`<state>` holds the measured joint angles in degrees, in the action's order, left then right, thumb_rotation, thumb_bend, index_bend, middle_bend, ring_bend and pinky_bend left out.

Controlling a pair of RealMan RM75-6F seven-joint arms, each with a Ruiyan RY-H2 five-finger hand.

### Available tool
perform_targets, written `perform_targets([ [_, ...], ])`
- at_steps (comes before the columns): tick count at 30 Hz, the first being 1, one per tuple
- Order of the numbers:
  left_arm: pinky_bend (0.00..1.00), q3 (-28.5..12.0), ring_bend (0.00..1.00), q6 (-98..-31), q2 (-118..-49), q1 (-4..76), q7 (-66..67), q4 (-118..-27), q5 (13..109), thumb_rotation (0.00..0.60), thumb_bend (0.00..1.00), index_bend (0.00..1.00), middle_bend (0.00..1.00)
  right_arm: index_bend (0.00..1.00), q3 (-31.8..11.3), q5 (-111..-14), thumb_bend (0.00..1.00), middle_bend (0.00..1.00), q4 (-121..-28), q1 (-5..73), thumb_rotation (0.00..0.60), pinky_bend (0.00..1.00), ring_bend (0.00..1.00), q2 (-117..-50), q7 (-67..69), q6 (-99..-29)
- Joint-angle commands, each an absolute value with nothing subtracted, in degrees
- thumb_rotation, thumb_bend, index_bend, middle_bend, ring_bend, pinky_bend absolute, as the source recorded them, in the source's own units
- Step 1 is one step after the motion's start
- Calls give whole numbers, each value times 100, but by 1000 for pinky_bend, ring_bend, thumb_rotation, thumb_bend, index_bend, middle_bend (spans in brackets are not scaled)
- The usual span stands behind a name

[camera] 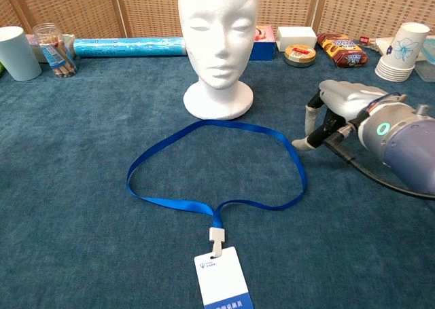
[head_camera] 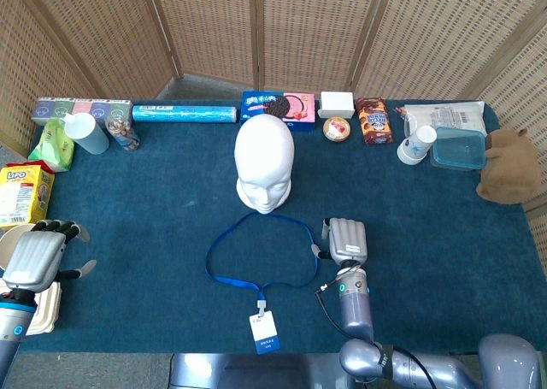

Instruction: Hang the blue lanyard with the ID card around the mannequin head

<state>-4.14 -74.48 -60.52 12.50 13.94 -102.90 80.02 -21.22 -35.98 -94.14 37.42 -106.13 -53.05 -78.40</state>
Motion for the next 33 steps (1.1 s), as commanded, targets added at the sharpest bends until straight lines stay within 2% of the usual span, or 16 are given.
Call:
perform_targets([
  [1, 296, -399, 369, -7430, -6049, 1256, 1356, -10263, 7977, 507, 201, 460, 440, 525, -2178, -3503, 300, 1000, -9317, 3857, 453, 1000, 1000, -10712, -5375, -7874],
  [21, 296, -322, 368, -7383, -6049, 1243, 1055, -10022, 7865, 505, 202, 460, 440, 501, -2257, -3178, 296, 1000, -8467, 4306, 451, 1000, 1000, -11164, -5541, -7888],
  [33, 296, -295, 369, -7372, -6040, 1236, 986, -10002, 7818, 512, 202, 460, 440, 501, -2300, -2962, 297, 1000, -8237, 4430, 452, 1000, 1000, -11205, -5719, -7832],
])
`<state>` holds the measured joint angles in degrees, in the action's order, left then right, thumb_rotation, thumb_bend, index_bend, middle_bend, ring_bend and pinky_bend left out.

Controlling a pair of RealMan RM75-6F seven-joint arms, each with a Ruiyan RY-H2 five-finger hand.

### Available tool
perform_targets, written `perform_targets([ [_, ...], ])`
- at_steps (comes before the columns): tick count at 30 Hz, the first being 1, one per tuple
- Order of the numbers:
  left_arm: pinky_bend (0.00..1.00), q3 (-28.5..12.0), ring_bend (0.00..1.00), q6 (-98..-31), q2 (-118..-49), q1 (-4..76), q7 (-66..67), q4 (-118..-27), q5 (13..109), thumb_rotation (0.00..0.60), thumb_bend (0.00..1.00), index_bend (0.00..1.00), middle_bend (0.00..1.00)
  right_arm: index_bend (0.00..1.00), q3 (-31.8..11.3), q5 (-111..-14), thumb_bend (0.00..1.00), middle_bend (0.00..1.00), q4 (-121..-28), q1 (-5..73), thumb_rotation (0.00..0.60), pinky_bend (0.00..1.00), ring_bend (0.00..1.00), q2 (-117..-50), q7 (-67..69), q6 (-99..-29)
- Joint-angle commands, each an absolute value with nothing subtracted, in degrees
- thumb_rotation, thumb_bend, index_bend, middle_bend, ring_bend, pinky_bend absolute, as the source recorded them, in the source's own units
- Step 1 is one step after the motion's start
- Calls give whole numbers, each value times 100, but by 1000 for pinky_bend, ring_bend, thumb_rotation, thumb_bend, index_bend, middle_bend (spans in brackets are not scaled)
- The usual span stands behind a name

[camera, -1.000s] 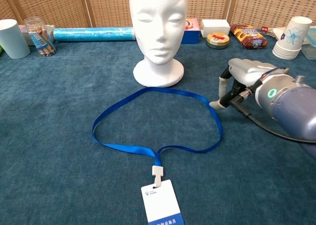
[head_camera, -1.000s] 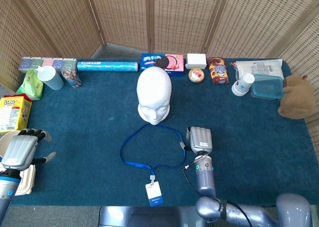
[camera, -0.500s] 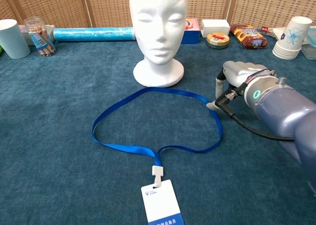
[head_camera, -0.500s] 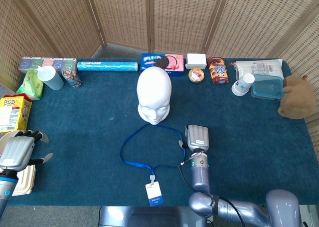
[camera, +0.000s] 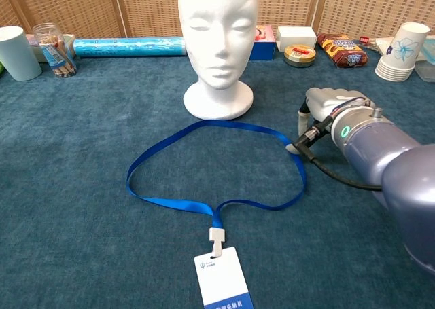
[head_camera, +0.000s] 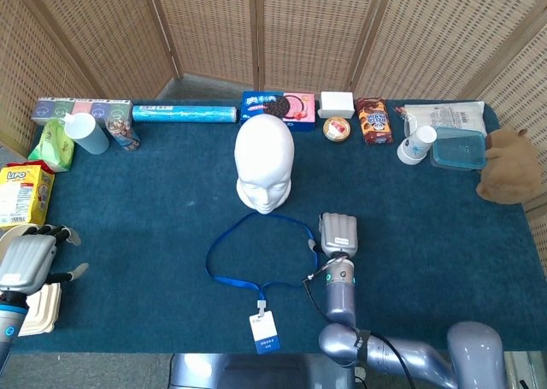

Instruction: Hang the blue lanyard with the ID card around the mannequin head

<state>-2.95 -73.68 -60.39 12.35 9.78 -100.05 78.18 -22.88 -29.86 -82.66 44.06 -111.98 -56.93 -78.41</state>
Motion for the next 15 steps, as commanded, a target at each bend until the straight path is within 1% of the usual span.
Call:
perform_targets([
  [1, 297, -294, 369, -7378, -6042, 1237, 990, -10005, 7821, 511, 201, 460, 440, 501, -2314, -2947, 298, 1000, -8213, 4449, 453, 1000, 1000, -11216, -5733, -7838],
  [15, 296, -279, 369, -7390, -6053, 1246, 962, -9995, 7825, 505, 201, 460, 440, 509, -2393, -2769, 307, 1000, -8242, 4625, 451, 1000, 1000, -11250, -5917, -7839],
])
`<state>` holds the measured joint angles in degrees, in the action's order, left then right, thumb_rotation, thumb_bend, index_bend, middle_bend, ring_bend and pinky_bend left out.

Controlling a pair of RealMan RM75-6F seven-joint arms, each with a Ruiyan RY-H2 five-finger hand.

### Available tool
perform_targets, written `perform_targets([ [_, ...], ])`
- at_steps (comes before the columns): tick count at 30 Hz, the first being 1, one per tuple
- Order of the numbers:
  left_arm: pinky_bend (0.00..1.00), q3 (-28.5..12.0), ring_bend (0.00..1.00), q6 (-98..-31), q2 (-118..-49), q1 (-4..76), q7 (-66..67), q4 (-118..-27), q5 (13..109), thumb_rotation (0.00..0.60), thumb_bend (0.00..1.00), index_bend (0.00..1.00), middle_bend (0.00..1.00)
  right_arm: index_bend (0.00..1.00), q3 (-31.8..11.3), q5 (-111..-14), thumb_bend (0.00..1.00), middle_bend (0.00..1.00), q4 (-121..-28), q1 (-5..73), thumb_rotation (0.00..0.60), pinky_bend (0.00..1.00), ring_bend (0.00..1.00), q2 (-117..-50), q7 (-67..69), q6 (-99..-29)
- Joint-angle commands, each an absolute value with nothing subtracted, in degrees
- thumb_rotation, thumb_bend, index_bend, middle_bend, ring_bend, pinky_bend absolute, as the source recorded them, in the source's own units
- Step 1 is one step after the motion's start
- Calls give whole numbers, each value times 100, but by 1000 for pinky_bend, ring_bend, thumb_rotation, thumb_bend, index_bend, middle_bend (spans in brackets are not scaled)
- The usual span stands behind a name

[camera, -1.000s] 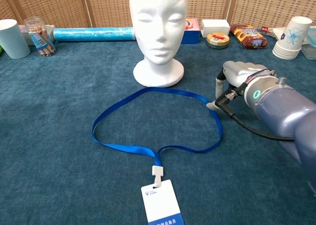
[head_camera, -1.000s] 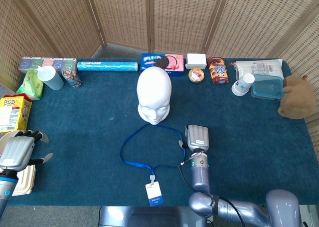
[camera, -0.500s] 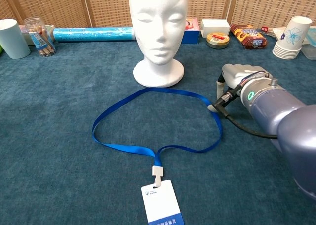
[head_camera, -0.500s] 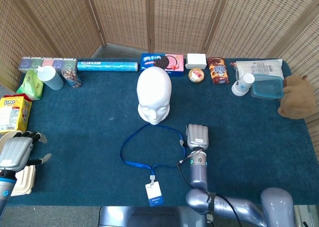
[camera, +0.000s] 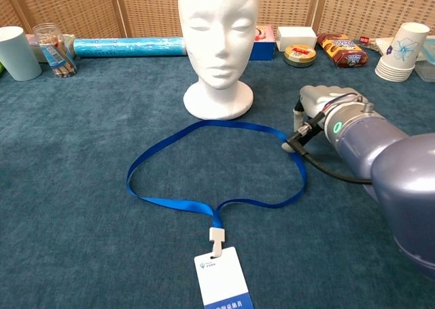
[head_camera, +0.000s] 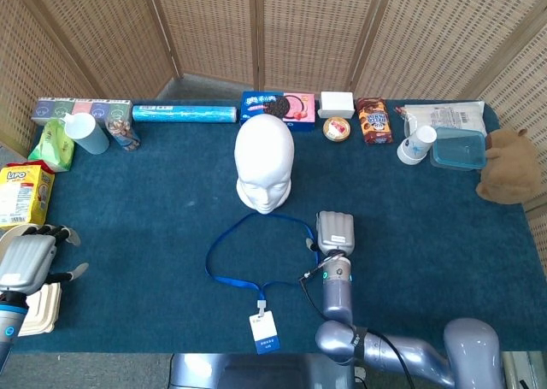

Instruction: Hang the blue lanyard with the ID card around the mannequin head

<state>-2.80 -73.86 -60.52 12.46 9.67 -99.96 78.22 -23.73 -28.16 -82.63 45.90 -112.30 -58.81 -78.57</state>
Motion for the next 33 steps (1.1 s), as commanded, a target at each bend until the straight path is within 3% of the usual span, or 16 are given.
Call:
perform_targets([
  [1, 296, -278, 369, -7393, -6051, 1244, 959, -9989, 7823, 506, 202, 460, 440, 509, -2401, -2749, 307, 1000, -8227, 4641, 450, 1000, 1000, -11256, -5934, -7835],
  [33, 296, -258, 369, -7497, -6057, 1184, 786, -9889, 7856, 507, 202, 460, 439, 556, -2439, -2402, 358, 1000, -8198, 4906, 453, 1000, 1000, -11345, -6215, -7894],
])
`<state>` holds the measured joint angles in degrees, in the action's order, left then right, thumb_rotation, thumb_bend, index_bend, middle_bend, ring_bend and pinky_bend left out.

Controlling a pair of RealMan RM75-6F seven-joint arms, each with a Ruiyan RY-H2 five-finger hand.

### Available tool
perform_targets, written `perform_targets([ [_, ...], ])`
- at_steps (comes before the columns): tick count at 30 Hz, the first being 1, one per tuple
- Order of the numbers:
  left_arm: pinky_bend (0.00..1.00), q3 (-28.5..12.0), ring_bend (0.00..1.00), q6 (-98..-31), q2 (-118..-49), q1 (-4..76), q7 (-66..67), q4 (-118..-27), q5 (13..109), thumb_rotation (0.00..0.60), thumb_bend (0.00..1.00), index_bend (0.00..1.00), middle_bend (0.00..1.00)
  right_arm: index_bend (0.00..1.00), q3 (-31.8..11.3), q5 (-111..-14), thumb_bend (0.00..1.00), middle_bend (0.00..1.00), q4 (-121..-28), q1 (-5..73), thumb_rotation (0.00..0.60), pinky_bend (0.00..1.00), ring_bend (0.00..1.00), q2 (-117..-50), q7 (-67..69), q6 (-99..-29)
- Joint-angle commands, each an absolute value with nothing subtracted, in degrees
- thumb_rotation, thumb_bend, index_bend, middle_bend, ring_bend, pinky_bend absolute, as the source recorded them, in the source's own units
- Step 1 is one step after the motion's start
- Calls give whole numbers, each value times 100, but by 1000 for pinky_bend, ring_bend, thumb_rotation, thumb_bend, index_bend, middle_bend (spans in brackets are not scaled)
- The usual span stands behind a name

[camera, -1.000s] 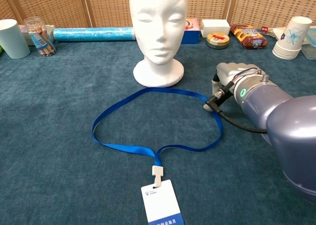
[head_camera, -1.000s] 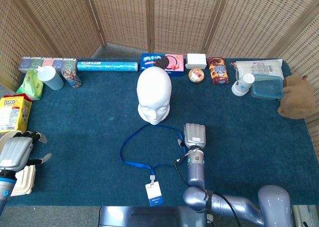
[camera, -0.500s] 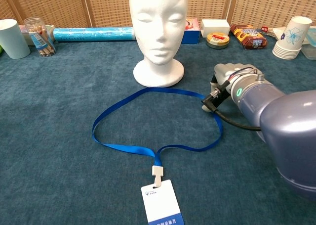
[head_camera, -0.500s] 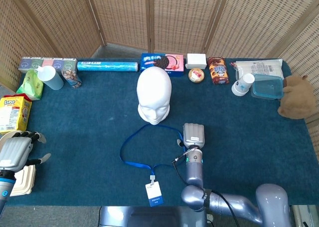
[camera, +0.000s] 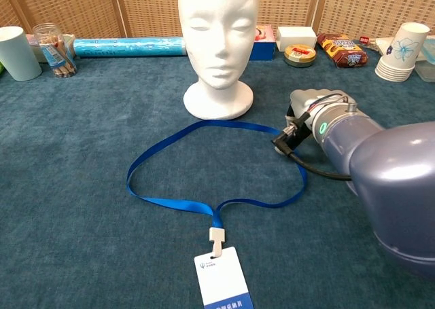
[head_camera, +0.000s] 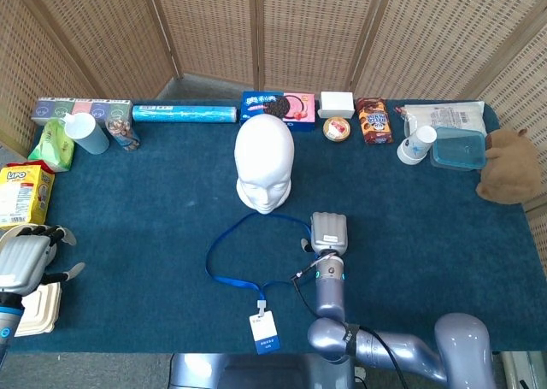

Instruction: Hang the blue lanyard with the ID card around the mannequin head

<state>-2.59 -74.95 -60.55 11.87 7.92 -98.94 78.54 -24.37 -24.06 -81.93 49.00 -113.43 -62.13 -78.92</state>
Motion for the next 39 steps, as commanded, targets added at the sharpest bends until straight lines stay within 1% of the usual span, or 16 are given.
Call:
perform_targets([
  [1, 296, -256, 369, -7498, -6058, 1182, 781, -9882, 7856, 505, 202, 460, 439, 559, -2443, -2390, 366, 1000, -8203, 4913, 453, 1000, 1000, -11350, -6218, -7900],
  [7, 296, -258, 369, -7521, -6054, 1169, 750, -9853, 7866, 504, 202, 460, 440, 564, -2429, -2344, 403, 1000, -8188, 4952, 458, 1000, 1000, -11383, -6258, -7899],
  [12, 296, -253, 369, -7535, -6050, 1152, 713, -9829, 7867, 503, 201, 460, 439, 567, -2404, -2334, 424, 1000, -8157, 4986, 486, 1000, 1000, -11412, -6295, -7912],
  [18, 296, -244, 369, -7535, -6050, 1136, 649, -9801, 7877, 506, 202, 460, 439, 573, -2376, -2333, 440, 1000, -8153, 5016, 498, 1000, 1000, -11430, -6343, -7936],
  [25, 296, -251, 369, -7516, -6039, 1151, 647, -9761, 7888, 505, 202, 460, 439, 586, -2333, -2373, 465, 1000, -8123, 5033, 534, 1000, 1000, -11450, -6360, -7949],
  [30, 309, -243, 369, -7425, -5999, 1196, 665, -9766, 7892, 508, 202, 460, 439, 589, -2309, -2415, 473, 1000, -8158, 5021, 539, 1000, 1000, -11435, -6348, -7966],
  [34, 393, -234, 390, -7309, -5974, 1270, 736, -9779, 7913, 506, 202, 460, 440, 591, -2297, -2491, 474, 1000, -8286, 5000, 541, 1000, 1000, -11399, -6304, -8008],
  [36, 459, -244, 416, -7257, -5959, 1309, 795, -9788, 7897, 506, 202, 460, 442, 593, -2281, -2524, 474, 1000, -8360, 4981, 540, 1000, 1000, -11374, -6289, -8037],
  [37, 511, -247, 438, -7213, -5961, 1342, 833, -9801, 7895, 507, 202, 460, 449, 594, -2276, -2527, 474, 1000, -8399, 4972, 542, 1000, 1000, -11360, -6288, -8050],
  [38, 563, -250, 467, -7181, -5964, 1366, 854, -9809, 7893, 506, 202, 460, 465, 594, -2275, -2526, 475, 1000, -8421, 4965, 542, 1000, 1000, -11352, -6286, -8056],
  [39, 590, -246, 488, -7102, -5972, 1422, 907, -9814, 7910, 507, 202, 460, 481, 594, -2274, -2522, 475, 1000, -8447, 4953, 542, 1000, 1000, -11342, -6276, -8059],
])
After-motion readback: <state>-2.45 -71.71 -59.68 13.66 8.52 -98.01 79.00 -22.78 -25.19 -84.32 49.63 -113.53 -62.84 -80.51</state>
